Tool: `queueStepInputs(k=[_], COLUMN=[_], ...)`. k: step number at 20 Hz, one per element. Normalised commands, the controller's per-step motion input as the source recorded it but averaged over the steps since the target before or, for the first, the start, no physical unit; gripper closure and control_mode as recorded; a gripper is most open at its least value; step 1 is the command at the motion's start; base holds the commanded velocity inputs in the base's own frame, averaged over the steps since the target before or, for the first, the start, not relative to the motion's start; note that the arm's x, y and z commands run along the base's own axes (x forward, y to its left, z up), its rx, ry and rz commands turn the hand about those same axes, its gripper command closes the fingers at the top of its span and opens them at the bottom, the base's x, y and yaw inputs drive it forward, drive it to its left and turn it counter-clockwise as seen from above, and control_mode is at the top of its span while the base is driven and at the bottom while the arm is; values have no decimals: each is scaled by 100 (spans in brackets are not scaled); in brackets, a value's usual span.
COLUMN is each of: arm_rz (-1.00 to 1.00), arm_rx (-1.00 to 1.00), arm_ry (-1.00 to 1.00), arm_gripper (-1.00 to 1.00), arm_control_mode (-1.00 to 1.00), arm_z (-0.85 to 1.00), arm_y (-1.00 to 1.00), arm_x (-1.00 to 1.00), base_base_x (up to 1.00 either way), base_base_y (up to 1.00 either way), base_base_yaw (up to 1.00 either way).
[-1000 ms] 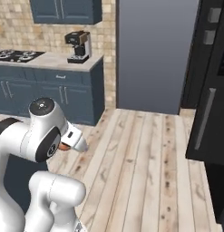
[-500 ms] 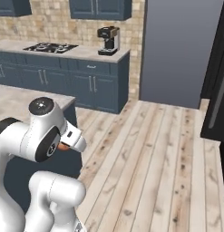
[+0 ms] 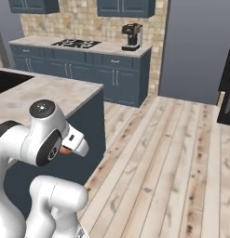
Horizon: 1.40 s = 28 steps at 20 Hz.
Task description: Pick up each peach from the fridge and place one peach on each plate on the dining counter.
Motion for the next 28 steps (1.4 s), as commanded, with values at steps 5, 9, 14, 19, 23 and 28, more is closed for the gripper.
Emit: queueStepInputs(k=[5,9,14,19,23,28], arm_rz=[0,0,0,0,0,0], arm_rx=[0,0,0,0,0,0], arm_ry=[0,0,0,0,0,0], arm_gripper=[100,100,100,100,100,100], arm_control_mode=[100,100,100,100,100,100], arm_z=[0,0,0,0,0,0], arm_y=[0,0,0,0,0,0], arm_x=[0,0,0,0,0,0], base_base_x=[-100,-97,-58,-20,-16,-17], base_base_y=[0,0,24,56,69,78], base_base_yaw=[14,13,4,0,0,-1])
